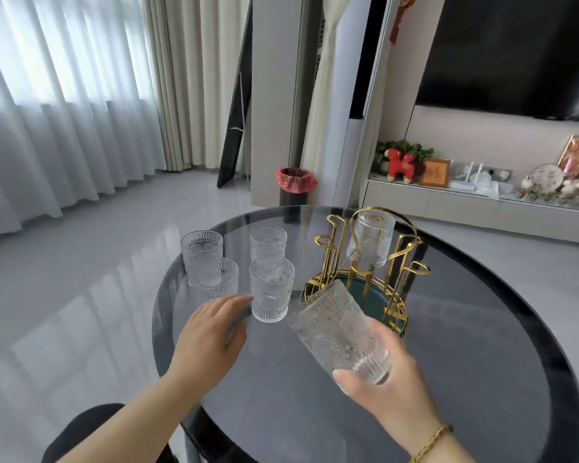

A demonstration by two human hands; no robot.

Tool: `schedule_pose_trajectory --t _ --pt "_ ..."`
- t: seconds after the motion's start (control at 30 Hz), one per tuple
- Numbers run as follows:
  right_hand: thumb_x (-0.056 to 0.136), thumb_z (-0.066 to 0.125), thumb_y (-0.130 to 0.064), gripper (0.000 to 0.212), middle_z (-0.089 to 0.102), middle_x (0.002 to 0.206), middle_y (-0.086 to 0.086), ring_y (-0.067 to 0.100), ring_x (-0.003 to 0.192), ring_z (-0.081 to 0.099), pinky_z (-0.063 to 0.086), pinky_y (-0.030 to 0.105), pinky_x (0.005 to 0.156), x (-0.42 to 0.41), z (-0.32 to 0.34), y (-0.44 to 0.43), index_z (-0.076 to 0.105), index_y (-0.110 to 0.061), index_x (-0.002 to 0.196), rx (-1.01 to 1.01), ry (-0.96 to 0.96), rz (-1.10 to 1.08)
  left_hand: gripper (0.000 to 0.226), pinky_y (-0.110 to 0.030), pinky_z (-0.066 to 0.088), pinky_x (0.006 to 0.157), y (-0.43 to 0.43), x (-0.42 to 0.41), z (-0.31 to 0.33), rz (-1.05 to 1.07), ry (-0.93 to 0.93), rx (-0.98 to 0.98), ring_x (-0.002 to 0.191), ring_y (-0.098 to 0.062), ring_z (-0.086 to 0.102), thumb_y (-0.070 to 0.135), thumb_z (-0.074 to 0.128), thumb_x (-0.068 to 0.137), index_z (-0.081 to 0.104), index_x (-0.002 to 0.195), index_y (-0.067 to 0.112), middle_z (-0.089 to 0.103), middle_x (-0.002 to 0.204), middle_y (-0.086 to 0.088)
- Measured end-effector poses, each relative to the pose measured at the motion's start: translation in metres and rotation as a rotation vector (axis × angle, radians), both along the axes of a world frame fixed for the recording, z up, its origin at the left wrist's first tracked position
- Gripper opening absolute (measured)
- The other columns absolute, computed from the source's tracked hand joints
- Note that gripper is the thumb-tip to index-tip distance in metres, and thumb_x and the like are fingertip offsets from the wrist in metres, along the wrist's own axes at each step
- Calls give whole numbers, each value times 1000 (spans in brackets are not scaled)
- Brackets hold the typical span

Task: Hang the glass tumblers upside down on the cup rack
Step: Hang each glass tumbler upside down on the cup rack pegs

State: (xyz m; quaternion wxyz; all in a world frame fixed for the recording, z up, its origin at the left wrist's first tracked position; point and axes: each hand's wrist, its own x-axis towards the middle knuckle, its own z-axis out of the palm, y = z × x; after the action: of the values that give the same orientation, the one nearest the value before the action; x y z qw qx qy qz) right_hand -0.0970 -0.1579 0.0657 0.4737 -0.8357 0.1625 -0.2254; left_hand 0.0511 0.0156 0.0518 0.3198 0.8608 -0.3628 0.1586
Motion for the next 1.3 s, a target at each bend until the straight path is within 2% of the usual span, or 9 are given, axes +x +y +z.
schedule_pose_trajectory --t 0.13,0.3,0.4,0.5,0.63,0.87,1.0,1.13,1.3 --pt "49 75 -35 57 53 108 -19 -5 98 50 39 9 69 -27 32 -19 41 -50 92 -42 -8 -31 30 -41 42 88 -37 -1 36 -86 -44 -78 96 -34 62 2 54 83 57 113 8 66 110 -14" --pt "44 75 -25 54 58 94 -18 -14 76 58 44 4 51 -51 70 -50 47 -36 89 24 -67 -72 47 -33 25 105 -86 -2 61 -261 -135 -5 129 -23 36 17 50 90 32 134 19 40 142 -4" --pt "53 82 -16 55 54 96 -20 -2 79 60 45 13 57 -57 87 -72 44 -39 87 -18 -71 -117 54 -30 14 110 -113 -3 73 -309 -151 51 135 -18 23 27 45 92 17 139 25 23 150 1" --pt "53 80 -19 57 47 96 -23 0 87 51 40 20 70 -57 101 -95 41 -40 89 -128 -89 -204 57 -27 8 109 -139 -2 85 -337 -177 76 136 -18 18 30 43 92 12 140 24 18 152 0" --pt "56 79 -24 61 47 104 -11 12 97 46 35 28 80 -50 119 -120 39 -33 102 -267 -44 -293 58 -34 8 112 -168 8 94 -335 -141 165 138 -19 13 31 41 93 8 140 21 14 153 -3" --pt "61 75 -30 64 46 122 -2 10 107 37 32 32 88 -19 150 -161 45 -28 118 -370 -53 -367 55 -36 7 114 -179 29 98 -314 -52 292 139 -20 12 31 37 95 6 140 22 13 153 -2" --pt "64 73 -29 68 44 136 4 9 106 35 28 28 87 14 155 -171 43 -20 125 -461 -1 -317 54 -36 8 113 -176 31 97 -334 -37 287 139 -20 13 26 37 95 7 140 23 12 153 0" --pt "66 74 -28 71 41 139 5 19 123 38 27 26 89 48 152 -175 40 -18 127 -467 64 -241 55 -35 10 113 -175 34 96 -355 -22 293 139 -20 12 24 36 95 5 140 25 10 154 0" --pt "64 75 -27 73 42 138 9 24 125 39 33 33 99 72 141 -175 40 -18 128 -473 165 -204 57 -32 5 113 -175 36 91 -369 -71 315 139 -17 7 32 34 95 0 140 25 4 154 1"
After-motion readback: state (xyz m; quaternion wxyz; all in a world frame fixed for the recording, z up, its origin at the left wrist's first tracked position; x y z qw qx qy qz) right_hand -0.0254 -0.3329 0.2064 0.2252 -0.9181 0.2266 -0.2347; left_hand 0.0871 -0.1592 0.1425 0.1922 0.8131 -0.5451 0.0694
